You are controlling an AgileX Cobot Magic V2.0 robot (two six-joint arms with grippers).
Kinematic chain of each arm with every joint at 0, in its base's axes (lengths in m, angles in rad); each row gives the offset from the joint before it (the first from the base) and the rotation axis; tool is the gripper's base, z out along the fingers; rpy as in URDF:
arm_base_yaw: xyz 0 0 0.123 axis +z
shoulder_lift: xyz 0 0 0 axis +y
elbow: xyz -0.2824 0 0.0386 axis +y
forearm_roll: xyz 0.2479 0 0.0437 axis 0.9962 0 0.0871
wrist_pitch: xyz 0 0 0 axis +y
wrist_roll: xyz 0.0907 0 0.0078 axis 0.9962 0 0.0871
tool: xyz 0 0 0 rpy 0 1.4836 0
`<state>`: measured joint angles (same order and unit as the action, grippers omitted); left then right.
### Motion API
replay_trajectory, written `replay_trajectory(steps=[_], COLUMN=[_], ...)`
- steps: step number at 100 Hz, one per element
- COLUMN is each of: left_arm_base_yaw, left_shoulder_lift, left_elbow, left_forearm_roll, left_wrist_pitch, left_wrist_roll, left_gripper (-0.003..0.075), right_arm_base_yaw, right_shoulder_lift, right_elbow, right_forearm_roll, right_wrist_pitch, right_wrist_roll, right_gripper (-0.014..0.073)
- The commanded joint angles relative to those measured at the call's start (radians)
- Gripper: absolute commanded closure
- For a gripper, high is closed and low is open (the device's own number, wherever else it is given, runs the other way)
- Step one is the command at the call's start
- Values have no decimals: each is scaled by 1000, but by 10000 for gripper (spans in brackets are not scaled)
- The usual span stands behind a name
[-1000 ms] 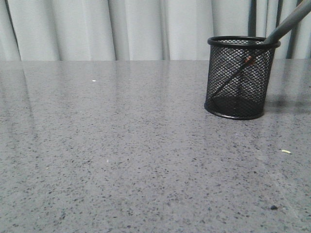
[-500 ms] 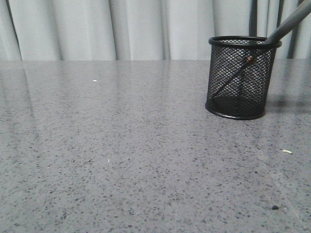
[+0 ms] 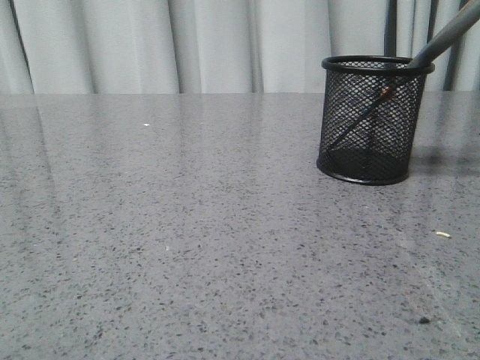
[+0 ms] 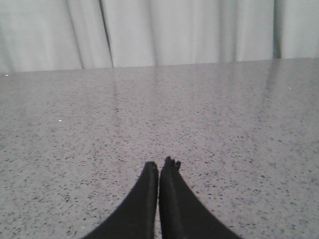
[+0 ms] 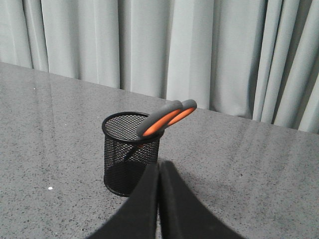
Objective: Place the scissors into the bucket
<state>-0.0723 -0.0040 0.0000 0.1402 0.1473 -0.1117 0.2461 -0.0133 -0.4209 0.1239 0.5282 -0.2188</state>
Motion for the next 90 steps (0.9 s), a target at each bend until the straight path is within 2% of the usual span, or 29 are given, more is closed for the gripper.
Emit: replay_trajectory(steps=[1,15,90], left_arm_base_yaw=[32,59,59], left_shoulder_lift=[10,4,4], left_elbow=[41,39,39], left_forearm_roll=[-14,-15,-12], left_wrist_pitch=[-70,134,128], left_wrist_roll=[-9,-9,-9], left_gripper=[740,739,740], right_arm_base_yaw=[0,0,0], right_shoulder_lift=[-11,-11,-11], right_elbow=[-22,-22,-22], right_forearm_roll=[1,1,1], right_wrist_pitch=[-89,-89,-89], right_wrist_roll=[-8,-8,-8], right_gripper=[638,638,638])
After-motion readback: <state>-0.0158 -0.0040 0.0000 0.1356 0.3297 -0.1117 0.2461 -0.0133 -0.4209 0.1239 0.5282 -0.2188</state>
